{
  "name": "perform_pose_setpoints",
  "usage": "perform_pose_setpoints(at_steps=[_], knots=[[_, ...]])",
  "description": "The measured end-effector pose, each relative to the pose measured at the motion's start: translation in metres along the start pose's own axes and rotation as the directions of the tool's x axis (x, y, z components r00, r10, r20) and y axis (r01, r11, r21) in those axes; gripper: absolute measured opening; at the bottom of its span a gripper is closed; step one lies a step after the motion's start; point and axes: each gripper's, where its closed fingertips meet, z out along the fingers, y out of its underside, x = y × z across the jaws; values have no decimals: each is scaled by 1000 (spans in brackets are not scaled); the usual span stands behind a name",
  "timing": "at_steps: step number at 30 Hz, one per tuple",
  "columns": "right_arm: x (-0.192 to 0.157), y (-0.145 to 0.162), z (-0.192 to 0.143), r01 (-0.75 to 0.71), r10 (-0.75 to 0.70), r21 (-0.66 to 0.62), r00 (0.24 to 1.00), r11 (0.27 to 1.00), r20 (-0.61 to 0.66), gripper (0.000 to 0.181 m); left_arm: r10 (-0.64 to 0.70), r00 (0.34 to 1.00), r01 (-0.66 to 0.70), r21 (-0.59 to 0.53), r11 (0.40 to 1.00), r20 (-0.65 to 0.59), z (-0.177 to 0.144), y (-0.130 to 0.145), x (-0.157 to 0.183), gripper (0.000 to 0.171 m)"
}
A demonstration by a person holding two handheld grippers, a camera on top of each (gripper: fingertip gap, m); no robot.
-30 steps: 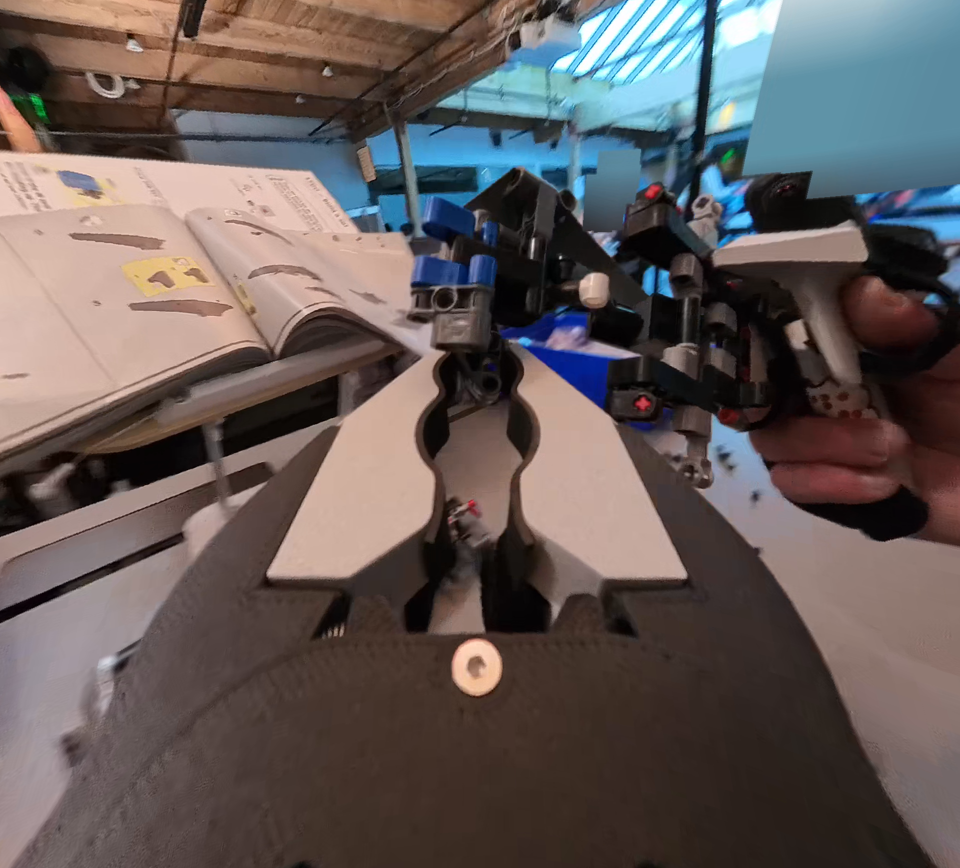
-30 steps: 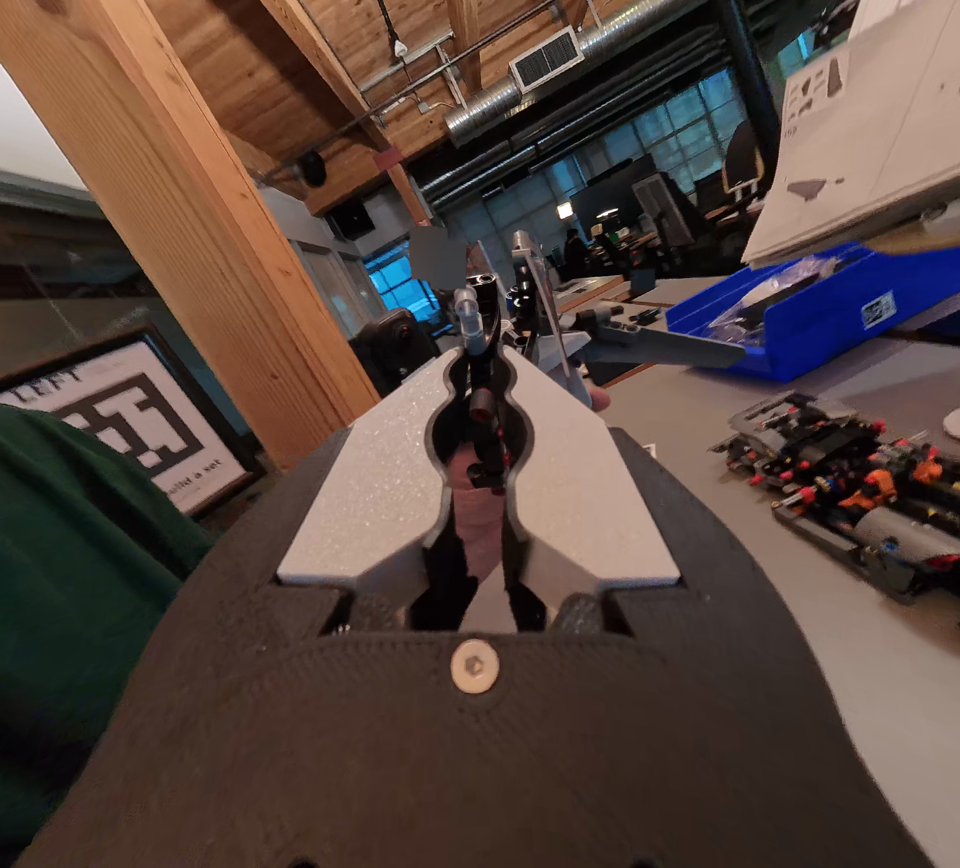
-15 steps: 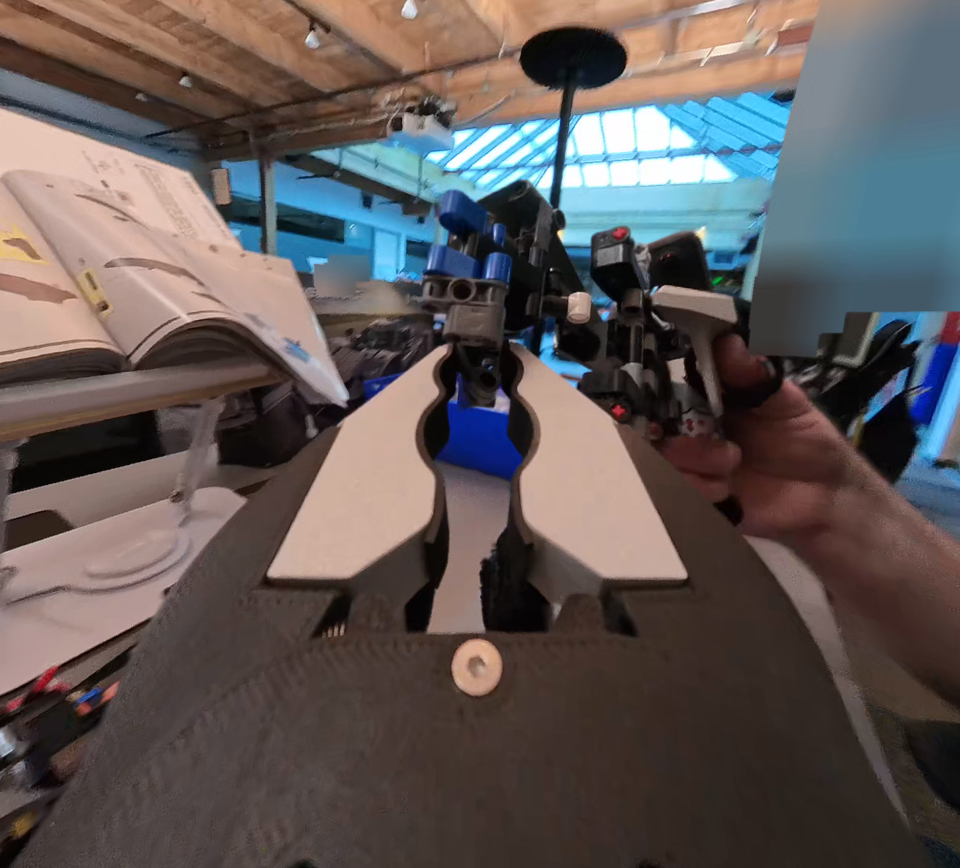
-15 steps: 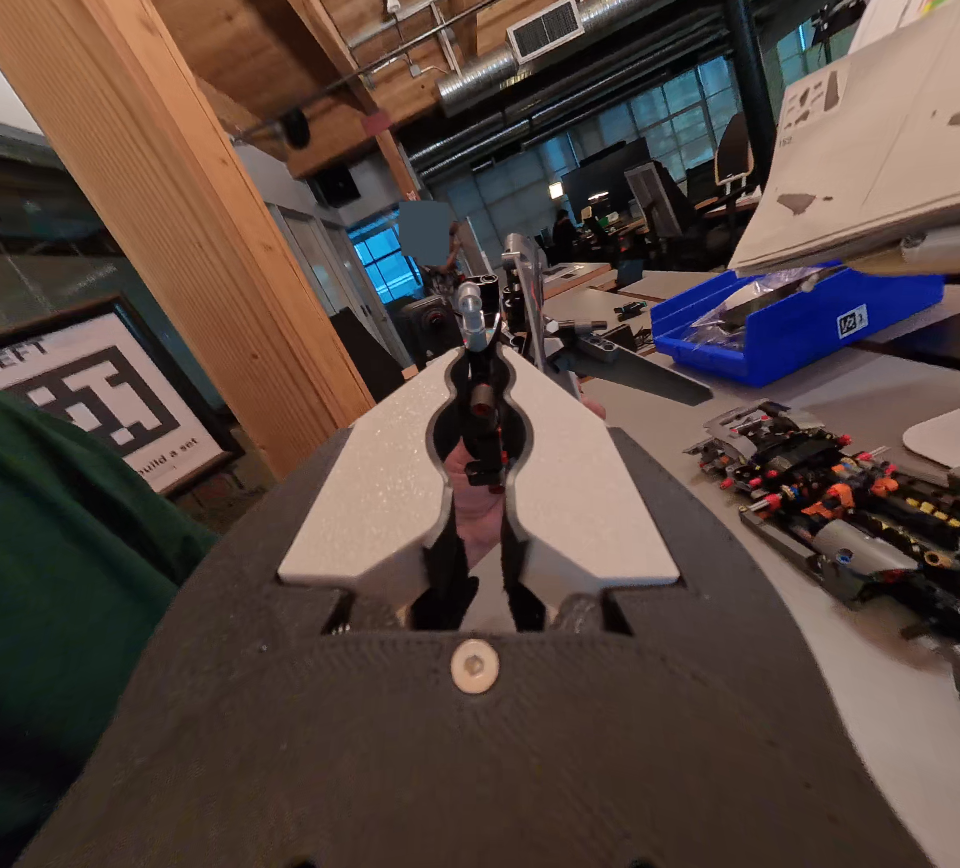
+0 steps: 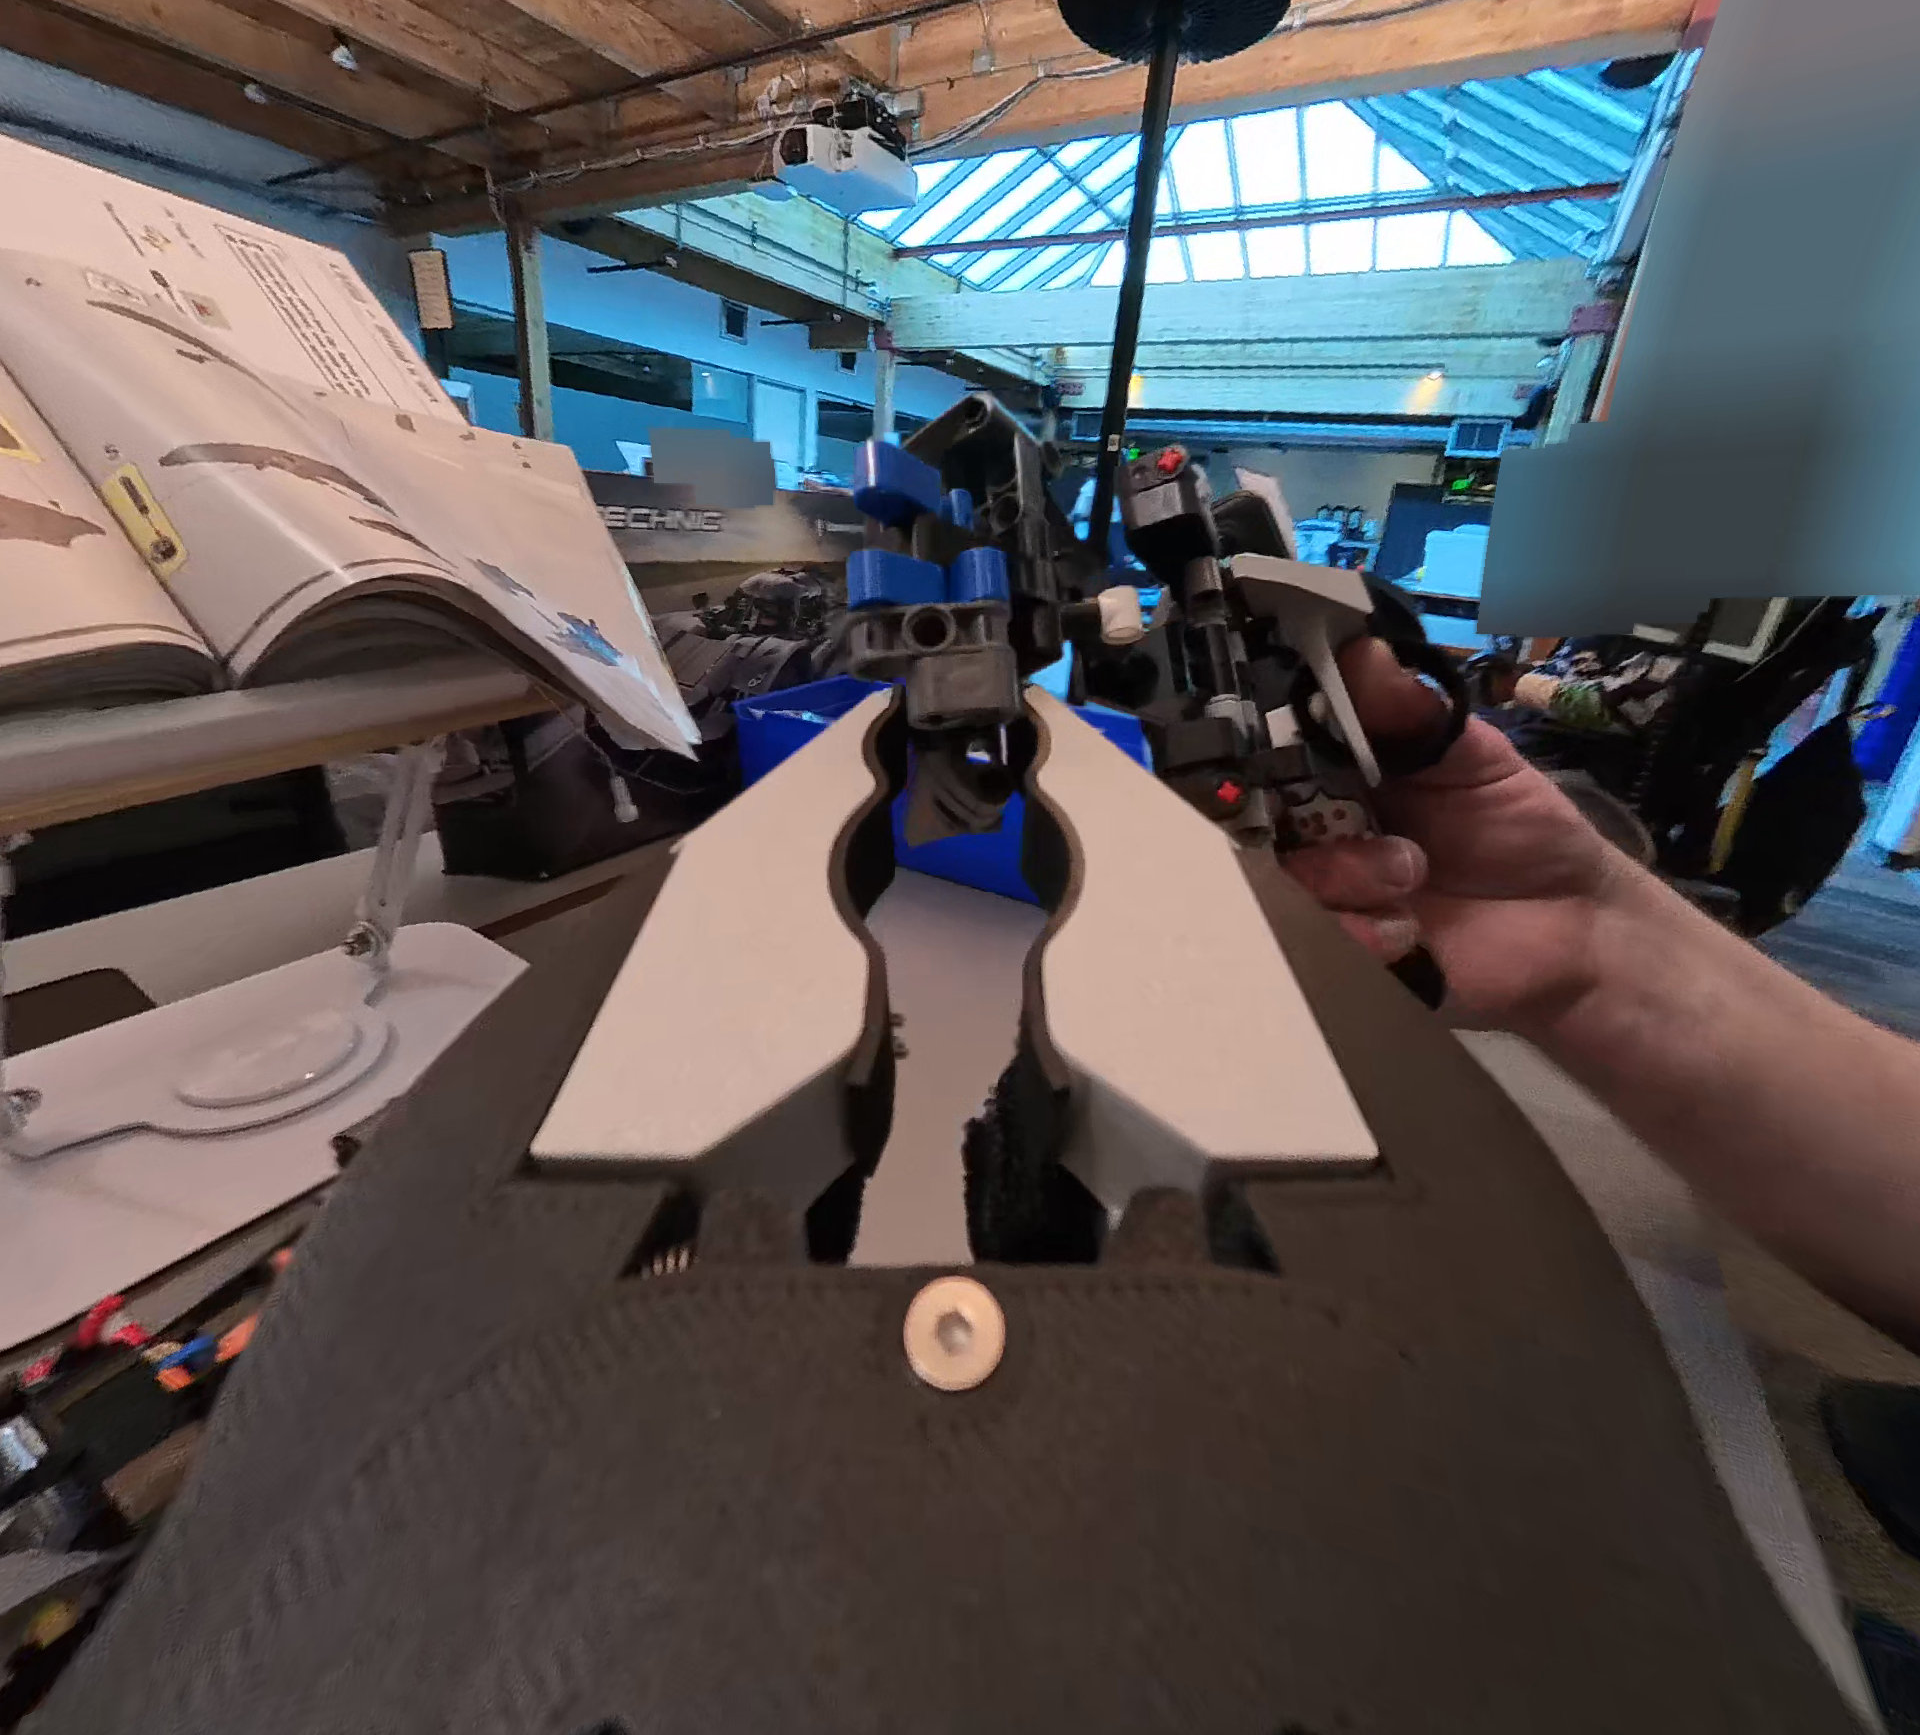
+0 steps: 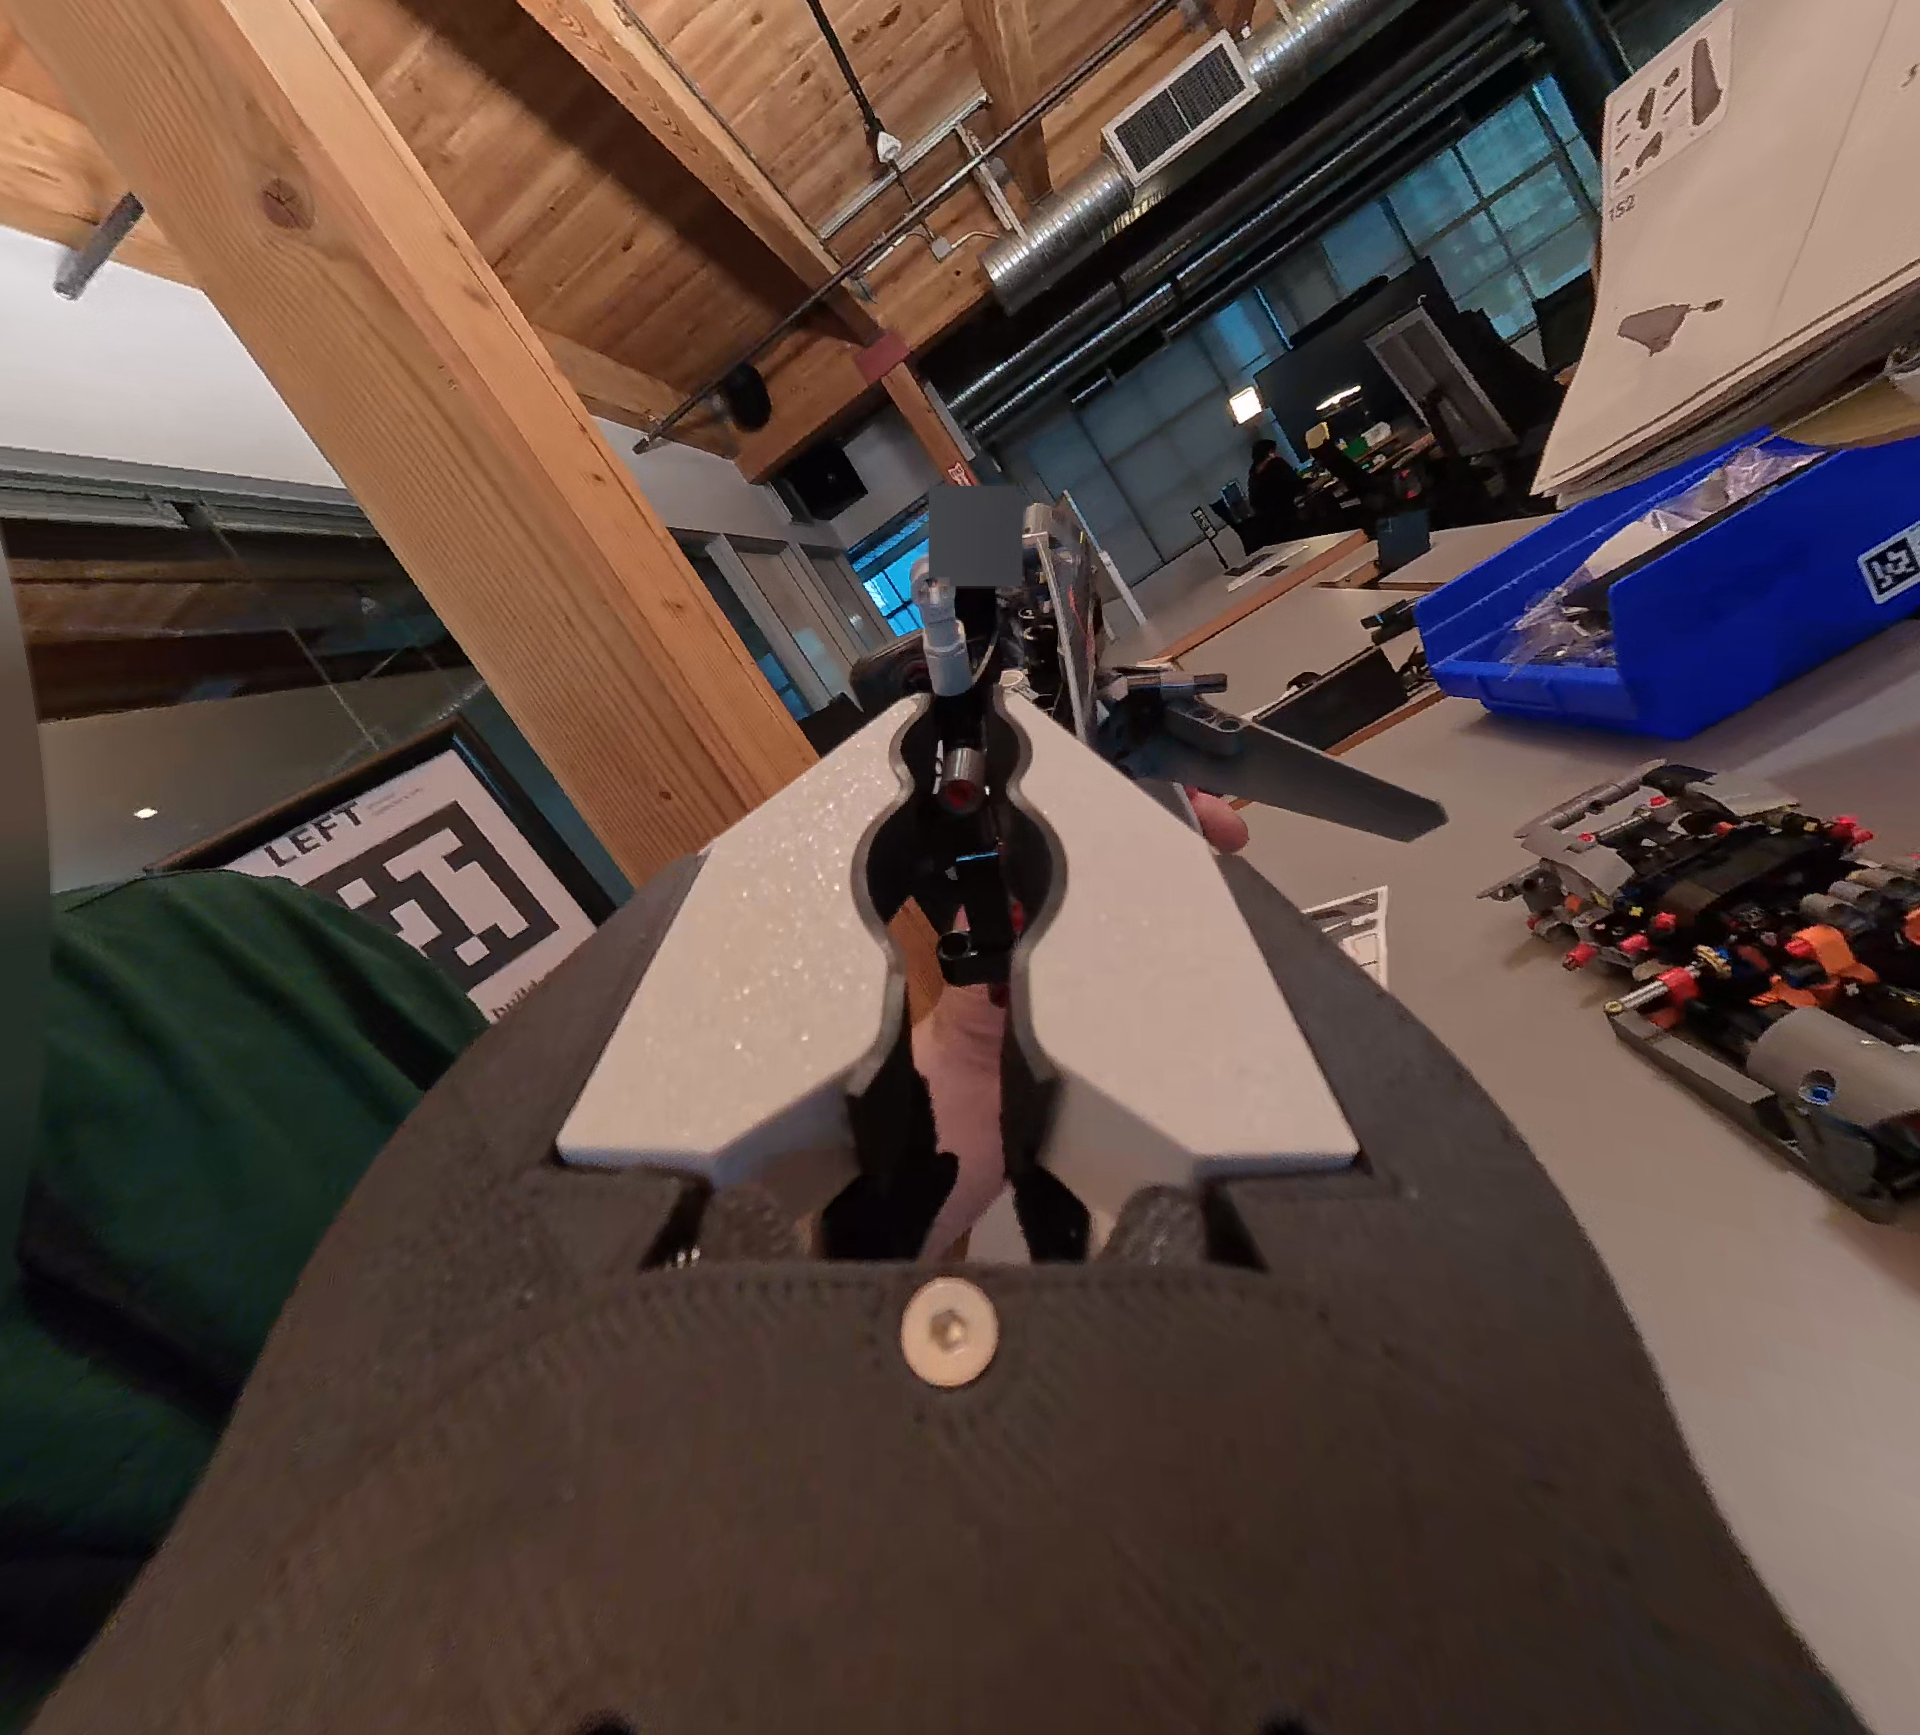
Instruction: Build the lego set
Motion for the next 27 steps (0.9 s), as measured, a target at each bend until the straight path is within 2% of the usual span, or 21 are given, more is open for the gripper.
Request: perform_pose_setpoints(at_steps=[6, 14, 20, 25, 27], knots=[[-3, 1, 3, 63, -63, -13, 997, 998, -50, 6, 157, 982, -155, -22, 988, 104, 3, 0, -8, 13], [-4, -2, 4, 164, -164, -8, 979, 986, -124, 7, 229, 953, -230, -14, 973, 197, 10, -2, -17, 14], [-1, -7, -1, 282, -287, -53, 935, 958, -208, 6, 130, 974, -136, 20, 990, 184, 19, 4, -20, 18], [0, -7, -4, 465, -494, -166, 811, 870, -315, 7, 38, 988, -44, 34, 998, 150, 22, 15, -23, 30], [3, -6, -6, 492, -531, -200, 779, 847, -333, 6, -5, 993, 3, 21, 1000, 117, 21, 22, -22, 36]])
